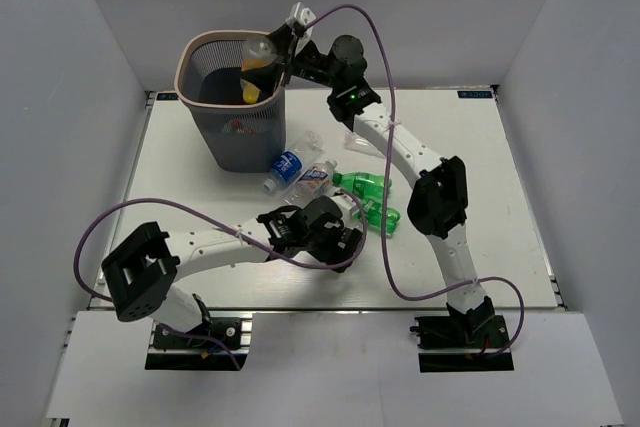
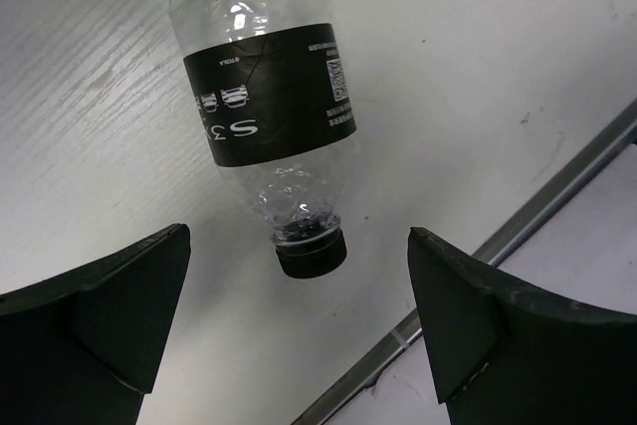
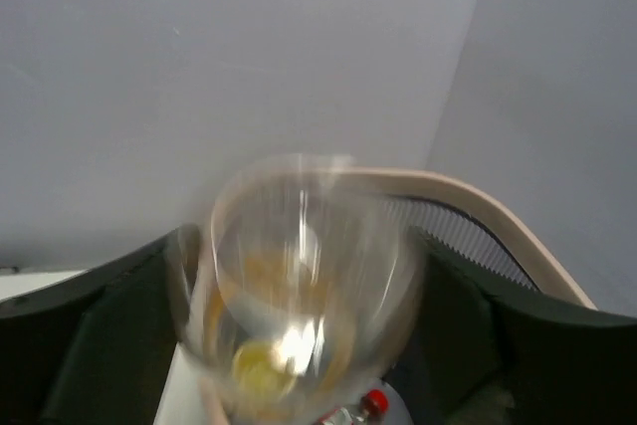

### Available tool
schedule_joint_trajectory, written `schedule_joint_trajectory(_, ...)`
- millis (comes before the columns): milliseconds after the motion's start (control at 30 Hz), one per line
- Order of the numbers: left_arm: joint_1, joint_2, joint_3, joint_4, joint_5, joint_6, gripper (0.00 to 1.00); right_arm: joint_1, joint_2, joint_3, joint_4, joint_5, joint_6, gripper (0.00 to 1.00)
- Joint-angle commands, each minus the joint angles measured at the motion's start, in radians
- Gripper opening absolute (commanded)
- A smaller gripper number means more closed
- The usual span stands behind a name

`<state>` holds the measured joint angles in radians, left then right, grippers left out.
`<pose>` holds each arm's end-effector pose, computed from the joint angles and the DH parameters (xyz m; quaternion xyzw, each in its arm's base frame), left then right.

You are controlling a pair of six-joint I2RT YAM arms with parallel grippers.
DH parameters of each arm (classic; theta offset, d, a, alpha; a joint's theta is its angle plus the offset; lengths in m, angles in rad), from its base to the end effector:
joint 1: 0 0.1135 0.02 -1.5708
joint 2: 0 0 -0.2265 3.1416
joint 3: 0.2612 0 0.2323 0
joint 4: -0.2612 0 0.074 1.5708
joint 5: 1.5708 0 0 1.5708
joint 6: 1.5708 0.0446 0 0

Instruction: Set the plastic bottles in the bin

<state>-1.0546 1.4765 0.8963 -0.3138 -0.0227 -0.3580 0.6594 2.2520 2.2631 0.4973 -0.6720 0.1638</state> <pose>0.1458 -0.2548 0.1737 0.3184 0.8879 -0.2073 0.2595 0.3636 0.3169 0.4049 -0.3929 0.3939 0.4787 0.6792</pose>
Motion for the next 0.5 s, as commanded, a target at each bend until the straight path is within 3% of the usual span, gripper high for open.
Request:
schedule_joint_trajectory(0,-0.010,0.021,0.023,0.013,-0.062,-0.027,1.00,-0.014,0.021,0.042,0.000,0.051,-0.024,0.90)
schedule_joint_trajectory(233,-0.019,0.096,0.064,0.027,-0.118,-0.003,1.00,-0.047,-0.017,0.038,-0.046,0.087,-0.052,0.90)
schedule_joint_trajectory(333,-0.019,0.116,0.075,0.053,-0.118,0.030,1.00,-0.084,-0.098,-0.023,-0.065,0.118,-0.044,0.90)
schedule_joint_trajectory(467,-0.019,0.163,0.075,0.113,-0.093,0.048,1.00,-0.164,-0.282,-0.182,-0.231,0.151,-0.082,0.87)
